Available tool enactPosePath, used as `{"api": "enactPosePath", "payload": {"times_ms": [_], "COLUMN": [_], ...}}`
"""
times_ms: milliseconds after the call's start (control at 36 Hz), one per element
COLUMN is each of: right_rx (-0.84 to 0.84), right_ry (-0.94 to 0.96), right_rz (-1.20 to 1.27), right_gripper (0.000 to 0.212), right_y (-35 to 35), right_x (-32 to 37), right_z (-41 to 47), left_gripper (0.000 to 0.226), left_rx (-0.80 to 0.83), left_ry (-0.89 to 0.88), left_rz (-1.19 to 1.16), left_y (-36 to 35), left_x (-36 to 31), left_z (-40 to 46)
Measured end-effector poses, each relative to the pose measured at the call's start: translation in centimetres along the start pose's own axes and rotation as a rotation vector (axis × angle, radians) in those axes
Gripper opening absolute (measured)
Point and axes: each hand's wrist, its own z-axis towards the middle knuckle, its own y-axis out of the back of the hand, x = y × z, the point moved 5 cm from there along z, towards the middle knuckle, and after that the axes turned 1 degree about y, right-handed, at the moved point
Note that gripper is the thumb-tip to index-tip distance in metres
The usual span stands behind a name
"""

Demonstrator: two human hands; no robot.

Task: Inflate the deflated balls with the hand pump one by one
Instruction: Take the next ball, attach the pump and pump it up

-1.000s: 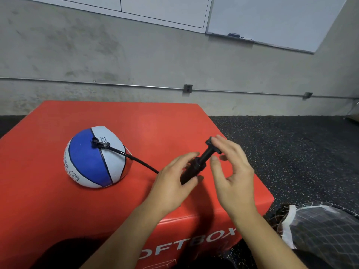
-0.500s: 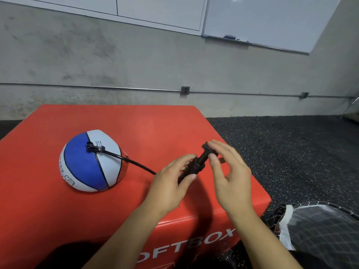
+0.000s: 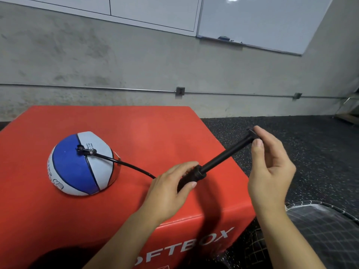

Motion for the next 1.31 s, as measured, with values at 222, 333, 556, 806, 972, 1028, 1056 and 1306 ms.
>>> {"api": "enactPosePath", "payload": {"times_ms": [222,333,556,806,972,1028,1056,1306], "right_rx": [0.168,0.247,0.380,0.388,0.248,0.176,0.146,-0.031], "right_ry": [0.112,0.127,0.064,0.089,0.097,0.089,0.083,-0.048], "right_rz": [-0.089,-0.106,-0.140,-0.131,-0.102,-0.077,-0.069,-0.007], "right_gripper": [0.031,0.029,0.032,0.028,0.029,0.035,0.035,0.028], "right_y": [-2.7,-4.2,-6.0,-6.1,-4.1,-2.9,-2.2,1.2], "right_x": [0.4,0.0,-2.5,-1.6,-0.3,-0.1,-0.2,-1.0], "right_z": [-1.7,-3.1,-5.2,-5.4,-3.3,-2.2,-1.7,0.1], "left_gripper": [0.069,0.068,0.066,0.054,0.052,0.052,0.051,0.051], "left_rx": [-0.073,-0.090,-0.082,-0.098,-0.074,-0.051,-0.042,-0.004], "left_ry": [0.035,0.021,0.014,0.027,0.028,0.020,0.013,-0.011], "left_rz": [-0.135,-0.139,-0.156,-0.094,-0.051,-0.045,-0.043,0.016], "left_y": [0.7,0.8,1.0,0.7,0.3,0.0,-0.2,-0.5], "left_x": [0.7,0.8,0.9,1.4,1.2,0.9,0.7,0.0], "left_z": [0.3,0.4,0.3,0.3,0.4,0.3,0.3,0.4]}}
